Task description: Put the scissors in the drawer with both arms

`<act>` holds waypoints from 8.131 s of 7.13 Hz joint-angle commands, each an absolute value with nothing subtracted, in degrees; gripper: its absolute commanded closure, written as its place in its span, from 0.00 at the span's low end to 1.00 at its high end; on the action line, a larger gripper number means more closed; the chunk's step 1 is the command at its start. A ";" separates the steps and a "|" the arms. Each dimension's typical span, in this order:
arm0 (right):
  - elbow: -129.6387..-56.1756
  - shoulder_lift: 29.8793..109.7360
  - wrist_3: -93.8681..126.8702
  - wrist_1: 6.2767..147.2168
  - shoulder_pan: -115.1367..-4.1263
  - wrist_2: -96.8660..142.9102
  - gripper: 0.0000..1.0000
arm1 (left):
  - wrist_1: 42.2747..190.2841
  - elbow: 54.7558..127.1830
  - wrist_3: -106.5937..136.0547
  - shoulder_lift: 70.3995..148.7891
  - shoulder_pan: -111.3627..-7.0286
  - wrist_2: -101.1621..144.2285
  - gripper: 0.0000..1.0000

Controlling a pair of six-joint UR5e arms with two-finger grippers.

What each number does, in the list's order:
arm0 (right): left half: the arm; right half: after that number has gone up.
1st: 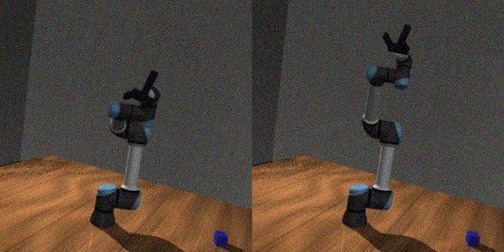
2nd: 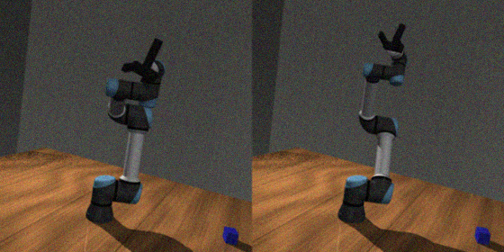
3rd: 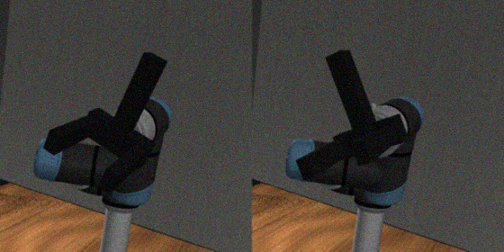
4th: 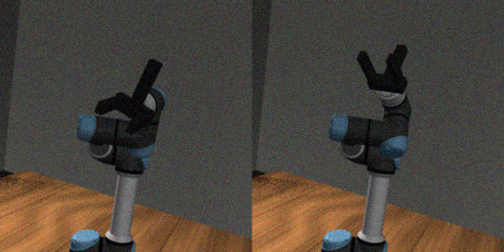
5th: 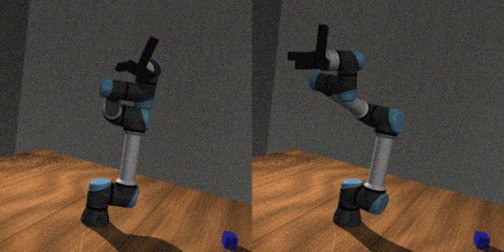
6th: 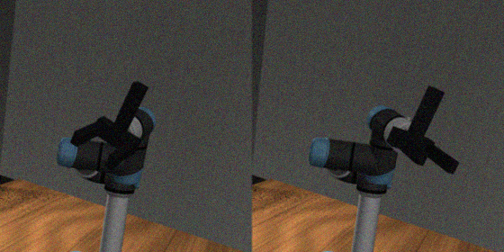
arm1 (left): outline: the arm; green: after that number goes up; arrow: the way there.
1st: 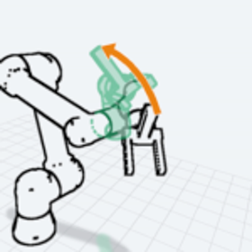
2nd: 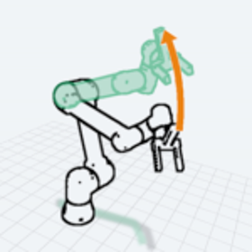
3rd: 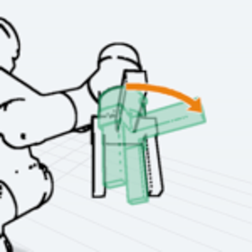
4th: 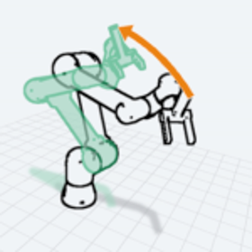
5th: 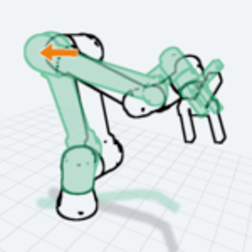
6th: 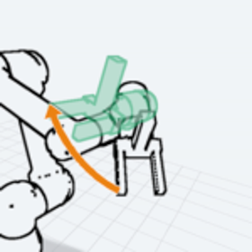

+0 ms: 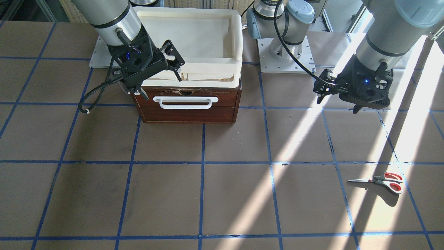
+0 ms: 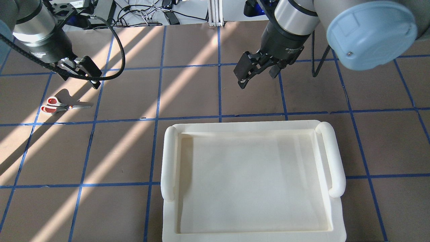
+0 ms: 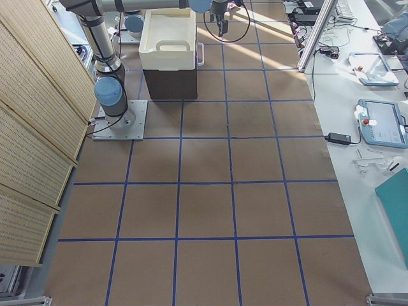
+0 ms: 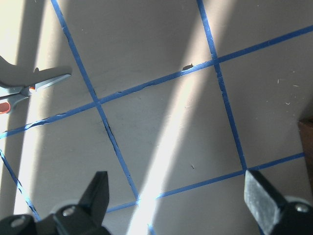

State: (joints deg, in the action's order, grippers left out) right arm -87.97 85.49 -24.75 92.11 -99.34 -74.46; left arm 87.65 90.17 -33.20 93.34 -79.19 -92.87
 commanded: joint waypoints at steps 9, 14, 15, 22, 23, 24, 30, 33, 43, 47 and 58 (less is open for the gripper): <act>-83.32 67.24 -84.46 84.73 -108.19 -85.34 0.09 | 65.31 90.26 -110.70 113.09 -61.09 -93.34 0.00; -83.32 65.66 -83.50 82.71 -108.19 -83.25 0.09 | 58.72 90.35 -123.93 121.28 -57.74 -93.16 0.00; -83.41 65.31 -82.19 82.71 -108.19 -82.97 0.09 | 58.71 90.44 -123.93 122.51 -57.66 -92.99 0.00; -84.11 64.78 -79.28 82.88 -108.19 -83.49 0.36 | 57.04 90.62 -124.01 125.77 -57.66 -92.55 0.10; -83.94 64.86 -79.19 82.88 -108.19 -83.67 0.37 | 57.04 90.62 -124.01 125.86 -57.66 -92.55 0.11; -83.59 64.86 -79.10 82.79 -108.19 -83.76 0.38 | 56.95 90.62 -124.10 125.95 -57.66 -92.55 0.22; -75.61 60.04 -79.10 83.41 -108.11 -84.20 0.39 | 55.37 90.53 -128.67 126.04 -57.92 -92.81 1.00; -70.68 56.61 -79.45 84.28 -107.58 -84.64 0.39 | 55.37 89.66 -128.67 124.20 -59.15 -93.08 1.00; -66.53 53.17 -81.30 93.16 -106.00 -84.99 0.41 | 67.93 89.65 -124.02 111.02 -66.88 -89.65 1.00; -66.97 54.83 -80.16 97.36 -105.82 -85.60 0.00 | 72.77 90.00 -112.62 106.45 -71.71 -89.03 1.00; -86.84 93.33 -22.95 85.89 -92.11 -86.22 0.00 | 77.26 90.61 -65.85 100.80 -106.77 -86.66 1.00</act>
State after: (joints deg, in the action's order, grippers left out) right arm -86.51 91.45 -33.86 89.31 -92.15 -86.18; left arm 77.50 90.55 -68.65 100.08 -104.36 -86.73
